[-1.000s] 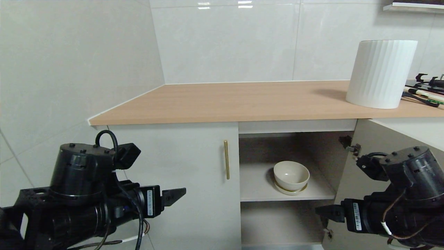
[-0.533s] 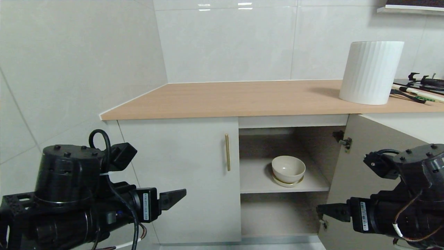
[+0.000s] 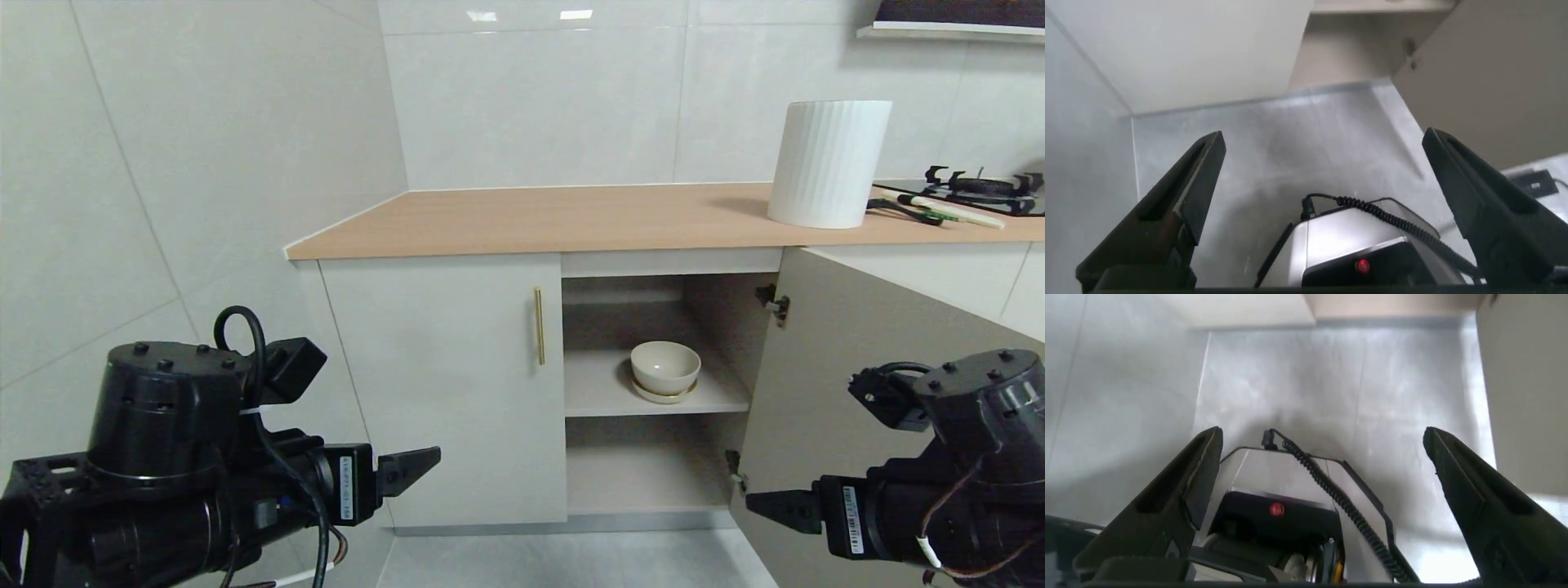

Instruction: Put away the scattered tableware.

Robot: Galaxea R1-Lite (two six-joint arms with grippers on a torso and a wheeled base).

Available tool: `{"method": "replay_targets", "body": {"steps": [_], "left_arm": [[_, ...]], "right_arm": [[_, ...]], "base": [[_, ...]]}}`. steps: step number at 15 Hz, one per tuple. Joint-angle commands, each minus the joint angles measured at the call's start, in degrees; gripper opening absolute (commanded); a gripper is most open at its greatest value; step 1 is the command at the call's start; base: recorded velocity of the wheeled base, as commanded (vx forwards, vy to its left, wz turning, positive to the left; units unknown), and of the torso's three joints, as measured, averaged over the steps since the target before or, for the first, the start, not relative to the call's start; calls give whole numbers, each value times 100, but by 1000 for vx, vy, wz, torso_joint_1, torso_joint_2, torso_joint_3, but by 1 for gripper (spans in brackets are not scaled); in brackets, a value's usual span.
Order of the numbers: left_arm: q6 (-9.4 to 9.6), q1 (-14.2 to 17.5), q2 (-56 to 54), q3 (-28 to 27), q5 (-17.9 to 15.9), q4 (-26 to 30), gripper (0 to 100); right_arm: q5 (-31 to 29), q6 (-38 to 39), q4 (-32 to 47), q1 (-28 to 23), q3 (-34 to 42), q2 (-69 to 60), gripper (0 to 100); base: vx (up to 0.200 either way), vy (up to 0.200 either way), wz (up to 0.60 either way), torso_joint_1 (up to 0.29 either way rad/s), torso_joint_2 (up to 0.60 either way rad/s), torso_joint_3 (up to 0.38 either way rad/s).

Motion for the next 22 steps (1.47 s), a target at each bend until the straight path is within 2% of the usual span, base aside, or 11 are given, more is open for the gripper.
{"method": "replay_targets", "body": {"steps": [1,6,16,19,22], "left_arm": [[-3,-19,40,-1,4,-3,100],[-3,-28,66,-1,4,-3,100],[6,-28,163,-1,22,-3,100],[58,-28,154,-1,39,-3,100],[50,-28,154,7,30,-3,100]], "right_arm": [[-2,1,-6,12,9,94,100],[-11,1,-6,12,9,94,100],[-195,-8,3,12,9,121,100],[-301,-17,12,12,9,130,100],[-310,-8,3,12,9,182,100]], "base": [[-200,0,0,2,2,2],[-200,0,0,6,4,2],[0,0,0,0,0,0],[0,-200,0,-1,6,2],[0,0,0,0,0,0]]}}
